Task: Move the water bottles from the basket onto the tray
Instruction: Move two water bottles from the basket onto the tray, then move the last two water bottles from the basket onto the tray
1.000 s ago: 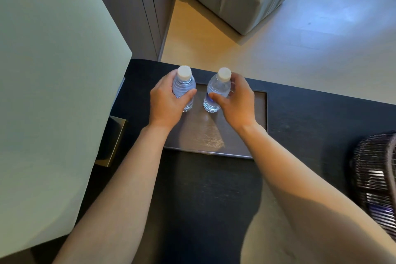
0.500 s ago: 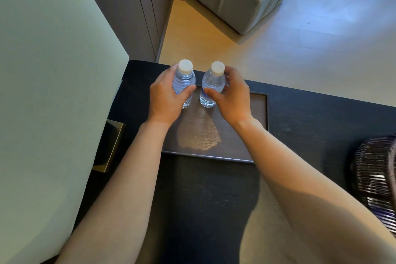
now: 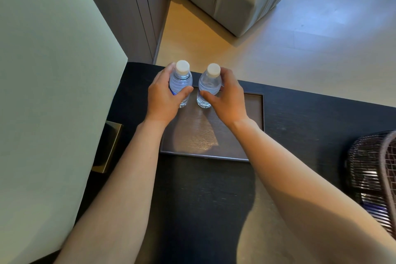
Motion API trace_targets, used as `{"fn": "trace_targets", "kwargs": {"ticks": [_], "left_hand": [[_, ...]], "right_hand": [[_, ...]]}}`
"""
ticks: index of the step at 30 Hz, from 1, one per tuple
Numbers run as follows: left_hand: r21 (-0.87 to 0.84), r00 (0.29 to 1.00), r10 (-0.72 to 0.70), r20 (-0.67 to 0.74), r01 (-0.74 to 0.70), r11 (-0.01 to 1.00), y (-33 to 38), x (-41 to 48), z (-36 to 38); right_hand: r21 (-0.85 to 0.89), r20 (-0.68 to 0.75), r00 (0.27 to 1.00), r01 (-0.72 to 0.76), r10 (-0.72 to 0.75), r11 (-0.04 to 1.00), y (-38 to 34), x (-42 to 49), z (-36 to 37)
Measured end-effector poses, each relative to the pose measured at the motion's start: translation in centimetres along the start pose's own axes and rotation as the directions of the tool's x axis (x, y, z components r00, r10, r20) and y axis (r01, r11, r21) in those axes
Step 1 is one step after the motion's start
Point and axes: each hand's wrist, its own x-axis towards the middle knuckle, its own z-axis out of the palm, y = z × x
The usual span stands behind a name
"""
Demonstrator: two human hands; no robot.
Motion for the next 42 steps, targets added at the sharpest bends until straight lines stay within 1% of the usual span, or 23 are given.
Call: {"fn": "trace_targets", "kwargs": {"ticks": [5,8,13,15,18,20,26,28,30,34,37,40,42], "left_hand": [[-0.024,1.0,-0.026,0.016,0.026,0.999,0.1,0.2,-0.2],[-0.01,0.998,-0.056,0.011,0.056,0.998,-0.1,-0.1,-0.2],[0.058,0.997,-0.071,-0.006,0.071,0.996,-0.7,-2.1,0.0],[0.085,0.993,-0.114,-0.012,0.114,0.99,-1.0,-3.4,0.0],[0.118,0.971,-0.24,-0.008,0.24,0.964,-1.2,-6.2,0.0],[0.161,0.955,-0.295,0.015,0.289,0.944,-1.0,-8.8,0.3],[0.357,0.928,-0.354,0.111,0.295,0.886,1.8,-18.1,2.8],[0.407,0.913,-0.377,0.157,0.287,0.867,3.4,-21.3,4.2],[0.465,0.888,-0.397,0.232,0.257,0.847,5.5,-24.7,6.0],[0.534,0.85,-0.368,0.377,0.125,0.836,10.8,-32.1,10.8],[0.524,0.846,-0.312,0.431,0.046,0.85,15.4,-36.8,15.1],[0.475,0.846,-0.222,0.485,-0.041,0.879,20.0,-40.5,19.8],[0.445,0.833,-0.162,0.529,-0.11,0.889,22.9,-42.3,22.9]], "right_hand": [[0.001,0.012,1.0,0.002,-0.002,1.0,0.0,-0.6,-0.4],[-0.012,0.018,1.0,-0.017,0.017,1.0,0.5,-1.4,-0.7],[-0.113,0.047,0.993,-0.102,0.108,0.988,1.4,-3.8,-1.7],[-0.159,0.052,0.99,-0.123,0.133,0.98,2.1,-5.3,-2.5],[-0.214,0.059,0.983,-0.158,0.175,0.964,3.2,-8.1,-4.4],[-0.252,0.055,0.975,-0.193,0.213,0.948,4.1,-10.2,-6.0],[-0.396,0.071,0.945,-0.266,0.319,0.879,7.6,-18.5,-12.1],[-0.415,0.085,0.927,-0.3,0.365,0.859,8.9,-21.9,-14.4],[-0.423,0.082,0.917,-0.323,0.39,0.847,10.3,-25.4,-17.0],[-0.406,0.03,0.917,-0.352,0.397,0.843,13.5,-32.6,-23.0],[-0.362,-0.02,0.922,-0.367,0.386,0.857,15.7,-37.5,-28.1],[-0.346,-0.085,0.927,-0.371,0.365,0.862,17.8,-41.3,-33.4],[-0.346,-0.13,0.919,-0.395,0.373,0.851,19.2,-42.9,-36.9]]}}
